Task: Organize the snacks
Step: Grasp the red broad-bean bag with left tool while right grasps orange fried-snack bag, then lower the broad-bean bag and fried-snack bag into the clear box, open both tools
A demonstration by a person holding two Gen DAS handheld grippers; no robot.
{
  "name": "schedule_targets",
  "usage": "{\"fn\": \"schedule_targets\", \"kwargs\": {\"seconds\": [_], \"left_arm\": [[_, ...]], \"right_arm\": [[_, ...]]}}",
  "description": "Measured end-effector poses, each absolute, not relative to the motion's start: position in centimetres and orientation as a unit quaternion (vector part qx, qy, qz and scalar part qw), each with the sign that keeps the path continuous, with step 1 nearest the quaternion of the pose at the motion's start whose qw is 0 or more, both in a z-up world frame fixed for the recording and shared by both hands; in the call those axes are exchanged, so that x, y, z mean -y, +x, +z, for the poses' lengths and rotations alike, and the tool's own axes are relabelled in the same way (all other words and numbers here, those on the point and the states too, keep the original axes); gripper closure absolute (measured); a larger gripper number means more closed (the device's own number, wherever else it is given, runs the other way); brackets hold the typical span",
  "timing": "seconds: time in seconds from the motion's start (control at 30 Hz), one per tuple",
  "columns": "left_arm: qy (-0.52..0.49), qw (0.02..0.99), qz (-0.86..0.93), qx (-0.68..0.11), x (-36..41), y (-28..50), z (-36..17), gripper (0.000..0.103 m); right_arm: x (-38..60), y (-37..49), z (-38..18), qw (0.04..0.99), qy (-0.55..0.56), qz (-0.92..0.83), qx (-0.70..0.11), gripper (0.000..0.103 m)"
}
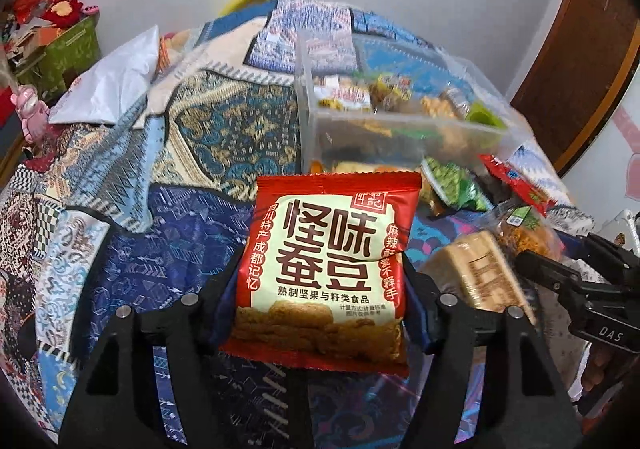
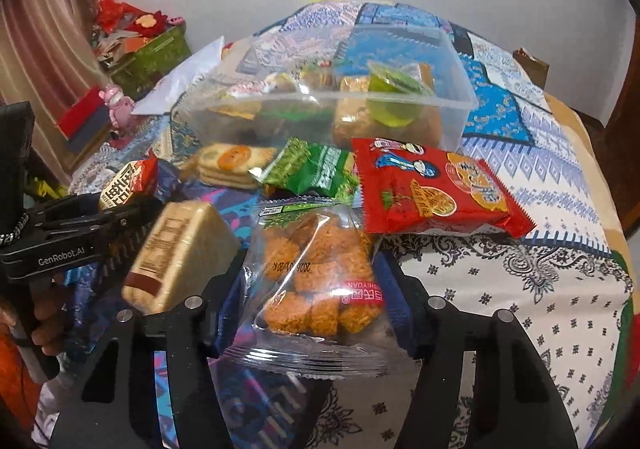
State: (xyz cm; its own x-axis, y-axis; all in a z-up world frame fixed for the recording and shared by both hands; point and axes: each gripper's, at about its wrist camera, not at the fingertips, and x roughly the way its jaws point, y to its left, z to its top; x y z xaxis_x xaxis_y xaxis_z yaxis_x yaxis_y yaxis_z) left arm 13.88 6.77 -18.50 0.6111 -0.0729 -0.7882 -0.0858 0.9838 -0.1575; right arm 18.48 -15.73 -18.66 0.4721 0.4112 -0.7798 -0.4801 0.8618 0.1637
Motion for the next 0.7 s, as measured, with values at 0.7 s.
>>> {"fn": "schedule_targets", "kwargs": {"seconds": [0.7], "left_arm": [[-0.087, 0.929, -0.007, -0.36, -5.7, 18.5, -11.9, 0.036]], "right_arm": [[15.0, 22.0, -10.9, 0.908, -0.014, 0.255, -0.332, 0.045]]}}
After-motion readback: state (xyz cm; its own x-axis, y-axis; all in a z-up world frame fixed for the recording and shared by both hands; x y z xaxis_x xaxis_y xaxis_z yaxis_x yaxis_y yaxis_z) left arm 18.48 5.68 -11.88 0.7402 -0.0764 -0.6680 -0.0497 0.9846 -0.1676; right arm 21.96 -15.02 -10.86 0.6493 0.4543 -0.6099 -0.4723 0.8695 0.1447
